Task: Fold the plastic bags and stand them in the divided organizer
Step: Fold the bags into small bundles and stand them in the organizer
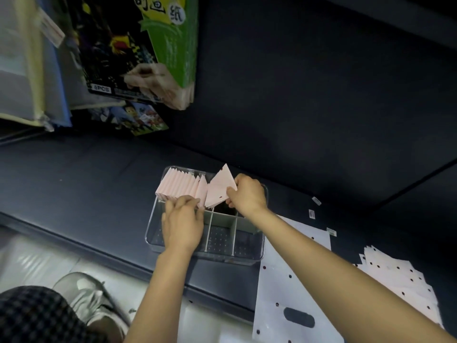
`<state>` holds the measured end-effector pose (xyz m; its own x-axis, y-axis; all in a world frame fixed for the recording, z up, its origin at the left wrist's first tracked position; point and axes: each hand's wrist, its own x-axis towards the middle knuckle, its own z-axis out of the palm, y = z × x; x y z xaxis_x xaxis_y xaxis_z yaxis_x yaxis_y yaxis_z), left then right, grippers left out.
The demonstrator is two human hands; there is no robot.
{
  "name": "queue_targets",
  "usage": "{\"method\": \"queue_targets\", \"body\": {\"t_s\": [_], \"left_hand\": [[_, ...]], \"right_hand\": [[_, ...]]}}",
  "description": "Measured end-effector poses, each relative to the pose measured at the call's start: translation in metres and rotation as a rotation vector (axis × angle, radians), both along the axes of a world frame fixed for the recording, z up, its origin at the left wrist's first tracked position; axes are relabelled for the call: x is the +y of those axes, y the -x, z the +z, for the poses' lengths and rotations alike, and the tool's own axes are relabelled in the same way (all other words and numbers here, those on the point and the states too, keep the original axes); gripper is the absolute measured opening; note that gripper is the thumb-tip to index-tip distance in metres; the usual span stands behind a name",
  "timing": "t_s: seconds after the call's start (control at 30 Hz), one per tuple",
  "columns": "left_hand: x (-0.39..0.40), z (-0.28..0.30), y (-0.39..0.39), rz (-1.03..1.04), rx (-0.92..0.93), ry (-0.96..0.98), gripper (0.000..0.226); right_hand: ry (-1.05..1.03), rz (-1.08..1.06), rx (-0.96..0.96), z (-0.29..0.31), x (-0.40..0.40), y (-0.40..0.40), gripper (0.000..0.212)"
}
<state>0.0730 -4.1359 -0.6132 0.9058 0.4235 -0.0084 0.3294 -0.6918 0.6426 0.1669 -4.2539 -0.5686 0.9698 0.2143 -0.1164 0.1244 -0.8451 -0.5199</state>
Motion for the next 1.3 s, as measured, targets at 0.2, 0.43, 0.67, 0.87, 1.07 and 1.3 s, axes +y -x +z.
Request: {"method": "queue_targets", "body": {"t_s": [0.2, 0.43, 0.67, 0.87, 1.07, 1.3], "left_hand": [[-0.002, -0.003, 0.0, -0.034, -0.048, 0.013, 0.036], [-0.001, -0.009, 0.002, -0.029, -0.08, 0.069, 0.037], [0.0, -0.014, 0.007, -0.016, -0.119, 0.098, 0.035], [-0.023, 0.001, 0.02, 0.027, -0.263, 0.113, 0.023], [-0.107, -0.003, 0.048, -0.482, -0.164, 0.083, 0.015], [-0.162, -0.071, 0.119, -1.023, 0.365, -0.377, 0.104]], "right_hand": [[0.302, 0.115, -0.013, -0.006, 0.035, 0.008, 0.018], [0.128, 0.007, 0.048, -0.017, 0.036, 0.014, 0.051], [0.138, -0.039, 0.15, -0.026, 0.043, 0.004, 0.04], [-0.102, 0.028, 0.028, -0.018, -0.016, 0.026, 0.035], [-0.025, 0.15, 0.047, -0.055, -0.176, 0.103, 0.02], [0.342, 0.355, 0.178, -0.101, -0.303, 0.204, 0.086]]}}
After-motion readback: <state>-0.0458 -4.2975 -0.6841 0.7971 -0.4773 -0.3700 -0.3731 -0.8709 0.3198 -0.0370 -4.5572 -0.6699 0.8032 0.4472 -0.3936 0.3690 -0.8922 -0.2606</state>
